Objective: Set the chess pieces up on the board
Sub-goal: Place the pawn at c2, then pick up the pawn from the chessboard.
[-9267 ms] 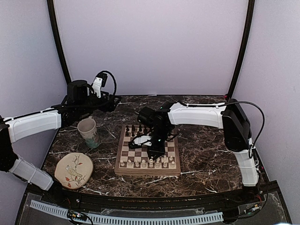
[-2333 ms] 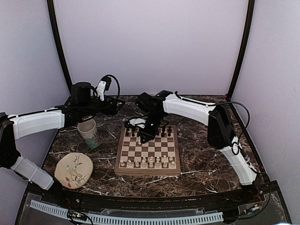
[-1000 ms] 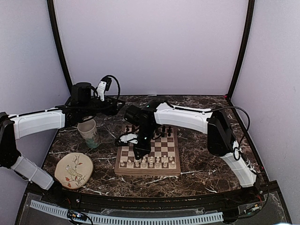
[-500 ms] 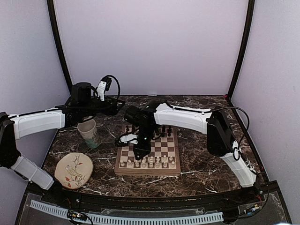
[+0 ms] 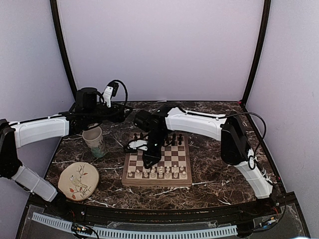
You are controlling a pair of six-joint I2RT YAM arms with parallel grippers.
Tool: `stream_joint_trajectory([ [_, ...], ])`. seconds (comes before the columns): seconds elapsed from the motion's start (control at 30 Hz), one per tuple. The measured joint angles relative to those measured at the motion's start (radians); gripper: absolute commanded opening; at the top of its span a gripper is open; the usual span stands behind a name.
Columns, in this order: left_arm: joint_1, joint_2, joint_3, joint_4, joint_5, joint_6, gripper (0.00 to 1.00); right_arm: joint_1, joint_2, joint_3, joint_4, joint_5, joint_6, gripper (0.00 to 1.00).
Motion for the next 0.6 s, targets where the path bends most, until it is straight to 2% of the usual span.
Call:
stream_joint_trajectory([
  [0.1, 0.0, 0.007, 0.022, -0.038, -0.011, 0.006, 0.6, -0.034, -0.032, -0.008, -0.003, -0.012, -0.001, 0.28],
  [0.27, 0.0, 0.076, 0.178, -0.191, -0.029, -0.006, 0.43, -0.134, -0.217, -0.114, 0.011, -0.03, -0.004, 0.29],
  [0.4, -0.004, 0.121, 0.302, -0.338, -0.016, -0.046, 0.38, -0.241, -0.44, -0.301, 0.085, -0.053, -0.006, 0.29],
  [0.5, -0.02, 0.122, 0.328, -0.435, -0.011, -0.062, 0.35, -0.328, -0.599, -0.476, 0.154, -0.069, -0.005, 0.29],
  [0.6, -0.081, 0.127, 0.346, -0.55, -0.022, -0.064, 0.32, -0.409, -0.7, -0.634, 0.227, -0.081, -0.003, 0.29],
])
